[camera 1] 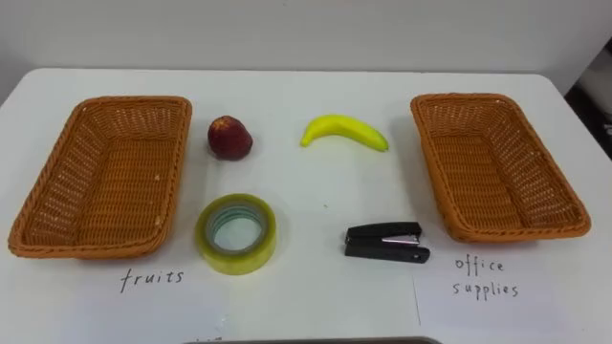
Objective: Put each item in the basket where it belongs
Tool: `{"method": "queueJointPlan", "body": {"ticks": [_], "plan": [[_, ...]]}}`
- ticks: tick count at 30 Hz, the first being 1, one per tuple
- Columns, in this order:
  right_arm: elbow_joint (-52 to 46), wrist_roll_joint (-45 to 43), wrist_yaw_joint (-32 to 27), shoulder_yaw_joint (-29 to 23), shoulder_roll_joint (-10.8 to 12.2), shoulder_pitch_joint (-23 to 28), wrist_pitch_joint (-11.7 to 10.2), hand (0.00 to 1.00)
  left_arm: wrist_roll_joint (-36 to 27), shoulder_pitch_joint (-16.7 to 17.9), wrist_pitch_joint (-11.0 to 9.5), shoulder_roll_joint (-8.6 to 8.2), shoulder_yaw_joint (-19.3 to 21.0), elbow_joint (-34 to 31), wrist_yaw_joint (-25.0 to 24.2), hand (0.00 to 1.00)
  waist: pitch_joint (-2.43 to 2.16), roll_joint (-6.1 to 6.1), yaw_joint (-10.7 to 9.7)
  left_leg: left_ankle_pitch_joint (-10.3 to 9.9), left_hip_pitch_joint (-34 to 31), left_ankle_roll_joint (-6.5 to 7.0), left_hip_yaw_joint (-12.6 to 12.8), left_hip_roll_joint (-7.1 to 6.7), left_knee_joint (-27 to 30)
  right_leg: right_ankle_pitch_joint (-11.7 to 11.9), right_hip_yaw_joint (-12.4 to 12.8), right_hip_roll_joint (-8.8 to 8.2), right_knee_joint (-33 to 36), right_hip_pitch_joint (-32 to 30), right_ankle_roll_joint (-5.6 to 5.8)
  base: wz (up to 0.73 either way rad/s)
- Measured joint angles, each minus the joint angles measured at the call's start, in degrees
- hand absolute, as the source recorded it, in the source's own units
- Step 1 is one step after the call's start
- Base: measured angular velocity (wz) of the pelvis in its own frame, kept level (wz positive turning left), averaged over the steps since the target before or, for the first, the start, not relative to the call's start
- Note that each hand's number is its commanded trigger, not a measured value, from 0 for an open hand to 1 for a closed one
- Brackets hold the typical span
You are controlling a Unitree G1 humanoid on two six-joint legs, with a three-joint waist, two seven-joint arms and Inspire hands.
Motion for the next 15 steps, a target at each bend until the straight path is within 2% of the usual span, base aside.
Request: {"method": "queueJointPlan", "body": {"ticks": [11, 15], "plan": [[-0.22, 0.03, -0.41, 1.22, -0.1, -0.08, -0.04, 0.0, 0.5, -0.04, 0.0, 0.05, -1.26, -0.47, 0.63, 0.0, 0.36, 0.55, -0.04, -0.01, -0.21, 0.01, 0.24, -0.01, -0.69, 0.02, 0.35, 0.08, -0.14, -0.29, 0.05, -0.01], [0.02, 0.03, -0.34, 1.62, -0.11, -0.34, -0.04, 0.0, 0.51, -0.05, 0.0, 0.05, -1.72, -0.45, 0.62, 0.0, 0.32, 0.75, -0.05, -0.01, -0.31, 0.01, 0.25, -0.02, -0.74, 0.01, 0.24, 0.06, -0.11, -0.13, 0.05, 0.0]]}}
